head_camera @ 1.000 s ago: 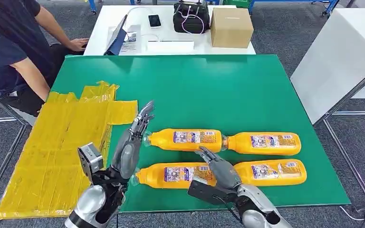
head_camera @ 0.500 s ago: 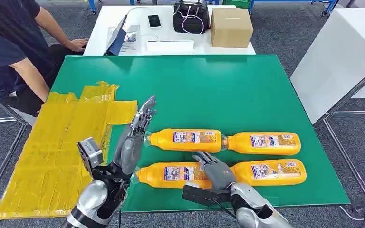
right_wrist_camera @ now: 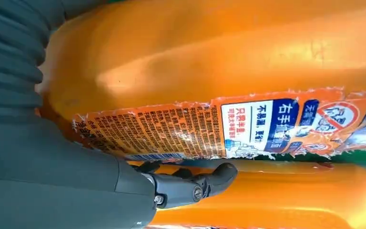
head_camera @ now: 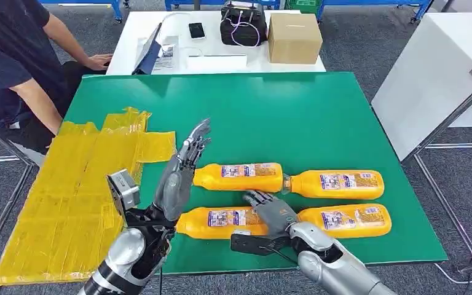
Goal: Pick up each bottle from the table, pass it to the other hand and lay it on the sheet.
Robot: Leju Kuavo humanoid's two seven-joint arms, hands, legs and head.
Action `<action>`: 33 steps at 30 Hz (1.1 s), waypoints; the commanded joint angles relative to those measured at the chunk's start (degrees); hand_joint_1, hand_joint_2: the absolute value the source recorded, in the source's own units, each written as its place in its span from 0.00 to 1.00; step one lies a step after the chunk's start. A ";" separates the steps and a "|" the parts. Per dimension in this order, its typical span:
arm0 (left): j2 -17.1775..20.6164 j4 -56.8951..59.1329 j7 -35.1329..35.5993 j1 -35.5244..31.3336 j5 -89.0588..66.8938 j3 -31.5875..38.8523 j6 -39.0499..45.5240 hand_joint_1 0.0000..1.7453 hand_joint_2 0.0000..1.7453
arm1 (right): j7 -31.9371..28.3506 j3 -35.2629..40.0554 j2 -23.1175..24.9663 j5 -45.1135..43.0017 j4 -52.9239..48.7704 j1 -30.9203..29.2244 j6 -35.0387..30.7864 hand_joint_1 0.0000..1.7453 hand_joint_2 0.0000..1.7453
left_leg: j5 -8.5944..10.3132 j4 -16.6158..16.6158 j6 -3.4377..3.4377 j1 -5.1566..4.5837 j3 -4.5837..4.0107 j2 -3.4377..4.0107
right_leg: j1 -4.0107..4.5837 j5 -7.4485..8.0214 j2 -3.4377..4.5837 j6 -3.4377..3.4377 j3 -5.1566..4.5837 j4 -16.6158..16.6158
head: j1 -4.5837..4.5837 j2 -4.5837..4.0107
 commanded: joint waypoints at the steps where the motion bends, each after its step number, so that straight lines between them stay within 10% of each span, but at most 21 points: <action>1: 0.45 2.98 0.15 -2.79 0.57 -2.28 0.41 0.00 0.00 | -1.21 4.98 1.76 -1.53 7.17 -0.05 2.67 1.00 1.00 | 0.05 -0.06 -0.04 0.02 0.07 -0.10 | 0.02 0.02 -0.11 -0.02 0.10 -0.07 | 0.00 0.00; 23: 0.27 2.94 0.35 -3.19 0.70 -2.23 3.86 0.00 0.00 | -1.09 6.38 1.93 -4.90 8.70 -0.81 2.15 1.00 1.00 | 0.08 -0.11 -0.06 0.02 0.26 -0.11 | 0.02 0.04 -0.06 -0.03 0.31 -0.12 | 0.00 0.00; 33: -1.41 3.32 -6.57 -3.36 -0.61 6.39 40.53 0.00 0.00 | 6.00 -6.47 -3.81 -12.10 -4.23 8.85 -11.60 1.00 1.00 | 0.09 -0.03 -0.05 0.01 0.11 -0.26 | 0.01 0.01 -0.20 -0.03 -0.05 -0.03 | 0.00 0.00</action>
